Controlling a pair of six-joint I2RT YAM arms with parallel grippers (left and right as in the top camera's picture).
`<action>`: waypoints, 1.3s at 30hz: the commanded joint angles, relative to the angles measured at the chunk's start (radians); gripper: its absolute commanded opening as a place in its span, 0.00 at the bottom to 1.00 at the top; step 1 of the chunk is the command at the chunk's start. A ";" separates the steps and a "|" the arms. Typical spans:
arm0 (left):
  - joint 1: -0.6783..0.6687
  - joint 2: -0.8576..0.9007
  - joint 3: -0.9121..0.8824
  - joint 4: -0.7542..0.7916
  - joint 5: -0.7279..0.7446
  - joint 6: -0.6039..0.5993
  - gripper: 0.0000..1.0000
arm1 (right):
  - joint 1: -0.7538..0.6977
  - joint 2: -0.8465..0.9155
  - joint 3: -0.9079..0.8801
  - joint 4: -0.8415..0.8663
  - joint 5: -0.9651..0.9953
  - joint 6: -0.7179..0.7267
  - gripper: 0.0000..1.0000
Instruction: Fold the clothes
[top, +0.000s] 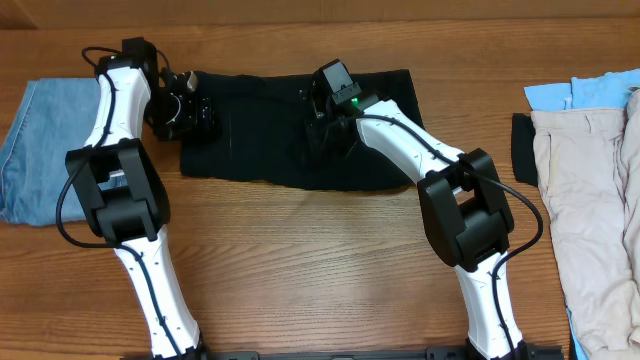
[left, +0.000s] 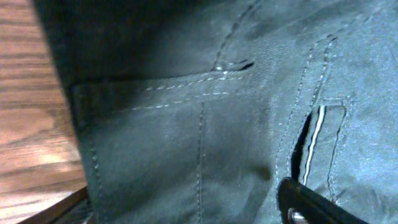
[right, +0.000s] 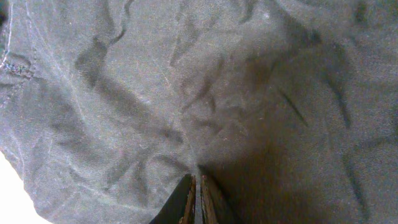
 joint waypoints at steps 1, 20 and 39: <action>-0.032 0.047 -0.088 0.021 -0.008 0.004 0.68 | 0.005 0.010 -0.010 0.006 -0.001 0.003 0.08; -0.013 0.045 0.379 -0.280 -0.082 -0.060 0.04 | 0.003 -0.026 -0.002 0.082 -0.001 0.004 0.07; -0.146 0.044 0.798 -0.525 -0.119 -0.108 0.04 | 0.123 0.080 -0.008 0.245 -0.001 0.129 0.04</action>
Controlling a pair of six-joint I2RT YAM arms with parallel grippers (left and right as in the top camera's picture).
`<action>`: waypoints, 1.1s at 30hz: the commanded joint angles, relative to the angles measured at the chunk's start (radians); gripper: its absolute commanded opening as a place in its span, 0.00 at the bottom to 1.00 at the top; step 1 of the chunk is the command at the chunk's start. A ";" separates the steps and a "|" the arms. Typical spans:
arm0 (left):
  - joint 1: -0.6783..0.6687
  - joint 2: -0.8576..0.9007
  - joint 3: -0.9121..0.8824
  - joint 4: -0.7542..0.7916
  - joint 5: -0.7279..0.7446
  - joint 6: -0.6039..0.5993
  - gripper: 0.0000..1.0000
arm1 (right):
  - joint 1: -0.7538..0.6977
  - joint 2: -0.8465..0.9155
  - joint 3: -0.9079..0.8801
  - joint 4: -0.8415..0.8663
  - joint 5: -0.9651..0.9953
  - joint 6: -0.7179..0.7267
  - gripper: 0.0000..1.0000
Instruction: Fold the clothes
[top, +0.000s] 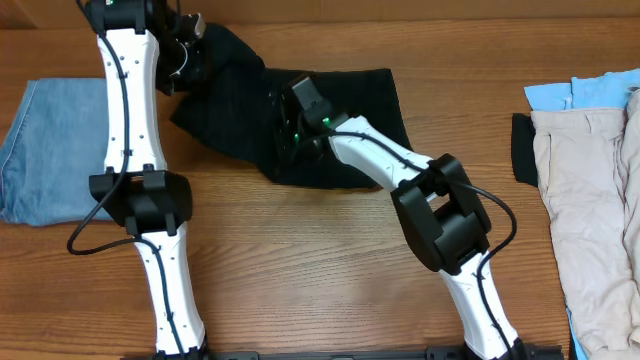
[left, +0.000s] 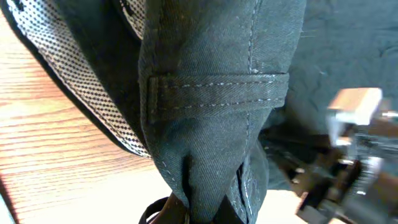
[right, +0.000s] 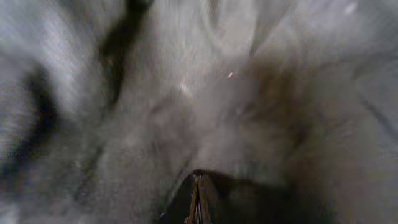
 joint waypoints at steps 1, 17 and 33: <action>-0.030 -0.007 0.069 -0.005 -0.003 -0.035 0.04 | 0.026 0.029 -0.006 0.016 0.000 0.006 0.04; -0.158 -0.069 0.073 -0.005 -0.048 -0.096 0.04 | -0.349 -0.166 0.069 -0.338 -0.026 -0.129 0.04; -0.409 -0.063 0.047 0.117 -0.094 -0.176 0.04 | -0.459 -0.162 0.017 -0.449 0.199 -0.158 0.04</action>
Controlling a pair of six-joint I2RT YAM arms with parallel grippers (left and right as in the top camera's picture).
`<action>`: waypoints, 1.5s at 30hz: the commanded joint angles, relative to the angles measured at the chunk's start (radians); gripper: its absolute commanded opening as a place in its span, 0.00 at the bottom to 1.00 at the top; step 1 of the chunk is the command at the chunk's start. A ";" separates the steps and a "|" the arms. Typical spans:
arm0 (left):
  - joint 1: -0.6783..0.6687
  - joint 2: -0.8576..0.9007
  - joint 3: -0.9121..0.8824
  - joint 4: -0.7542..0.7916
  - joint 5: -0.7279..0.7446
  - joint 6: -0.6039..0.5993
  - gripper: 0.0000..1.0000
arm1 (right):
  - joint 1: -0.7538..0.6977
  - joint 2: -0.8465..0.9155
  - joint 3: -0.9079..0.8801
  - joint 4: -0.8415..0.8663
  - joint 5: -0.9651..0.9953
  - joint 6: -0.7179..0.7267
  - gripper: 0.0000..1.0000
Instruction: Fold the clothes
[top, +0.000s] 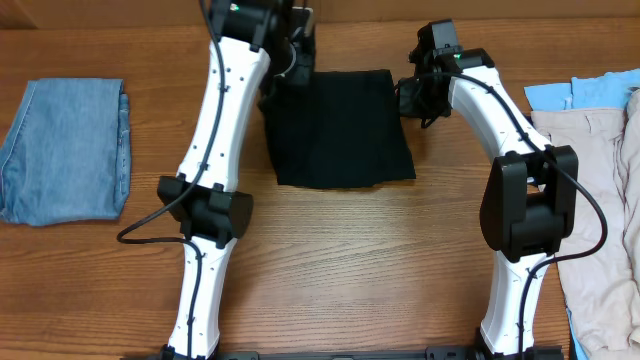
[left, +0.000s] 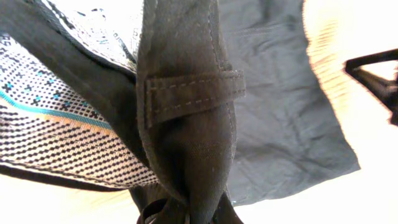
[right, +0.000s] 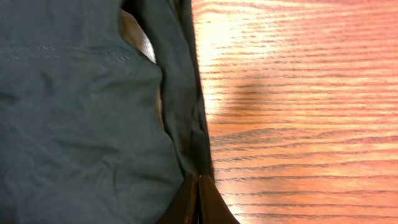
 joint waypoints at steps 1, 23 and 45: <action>-0.045 -0.037 -0.013 0.039 0.004 -0.032 0.04 | -0.002 -0.023 -0.033 0.001 0.028 -0.005 0.04; -0.094 -0.032 -0.184 0.459 0.411 -0.091 0.55 | -0.043 -0.024 -0.055 -0.026 0.032 -0.008 0.04; -0.031 0.108 -0.289 0.666 0.215 -0.008 0.04 | 0.032 -0.092 0.026 0.056 -0.459 -0.165 0.04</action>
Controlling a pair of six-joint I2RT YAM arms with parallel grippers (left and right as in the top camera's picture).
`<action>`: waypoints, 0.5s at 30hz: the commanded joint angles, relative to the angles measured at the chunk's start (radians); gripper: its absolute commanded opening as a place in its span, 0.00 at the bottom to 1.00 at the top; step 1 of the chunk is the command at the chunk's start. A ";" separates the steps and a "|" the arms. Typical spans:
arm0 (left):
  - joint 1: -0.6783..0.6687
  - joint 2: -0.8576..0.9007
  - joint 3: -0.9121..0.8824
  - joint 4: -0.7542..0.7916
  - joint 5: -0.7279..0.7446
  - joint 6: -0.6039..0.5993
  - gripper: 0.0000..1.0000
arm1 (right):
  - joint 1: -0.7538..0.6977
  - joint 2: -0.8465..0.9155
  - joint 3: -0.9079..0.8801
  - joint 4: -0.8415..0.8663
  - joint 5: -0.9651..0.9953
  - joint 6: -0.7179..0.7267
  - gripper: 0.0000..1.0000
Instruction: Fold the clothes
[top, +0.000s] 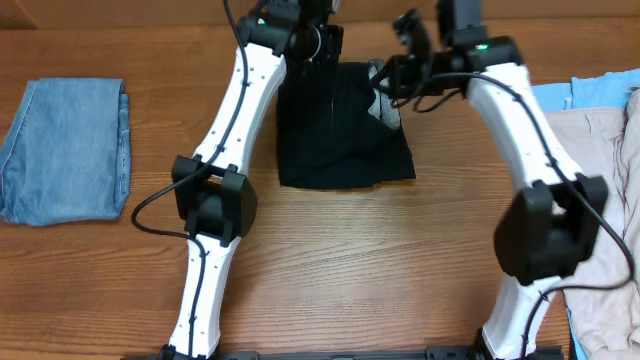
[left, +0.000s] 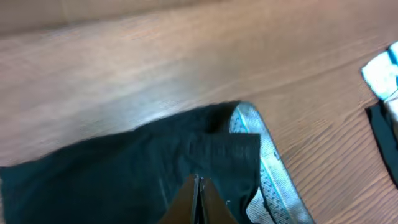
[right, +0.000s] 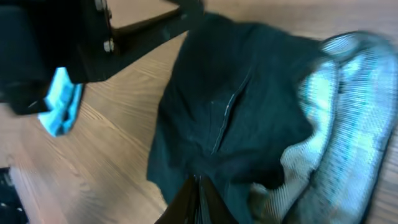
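Observation:
The black shorts (top: 340, 140) lie folded in half at the table's back middle, and their far edge is raised and bunched. My left gripper (top: 325, 45) is shut on the far left of that edge, and my right gripper (top: 400, 72) is shut on its far right. In the left wrist view the left gripper (left: 196, 182) pinches black cloth next to the patterned grey lining (left: 268, 163). The right wrist view shows the right gripper (right: 198, 180) shut on dark cloth, with the lining (right: 339, 118) turned outward.
Folded blue jeans (top: 65, 150) lie at the left. Beige trousers (top: 590, 190) and a light blue garment (top: 560, 95) are piled at the right edge. Bare wooden table (top: 330, 260) fills the front.
My right gripper moved from the shorts' right side to their far right corner and now holds cloth. The far edge has risen and shows grey lining. My left gripper shifted slightly right.
The shorts lay spread wide, with my left gripper at their left end and my right in the middle. Then the left end was lifted toward the back. Then the shorts lay folded in half. Now both grippers hold the raised far edge.

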 joint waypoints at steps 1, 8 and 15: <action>-0.014 0.088 -0.013 0.022 0.071 0.020 0.04 | 0.018 0.063 0.003 0.020 0.082 -0.008 0.04; -0.019 0.136 -0.013 0.064 0.129 0.019 0.04 | 0.018 0.143 -0.002 -0.013 0.219 -0.008 0.04; -0.023 0.136 -0.013 0.086 0.129 -0.008 0.04 | 0.007 0.141 0.001 0.011 0.134 -0.008 0.04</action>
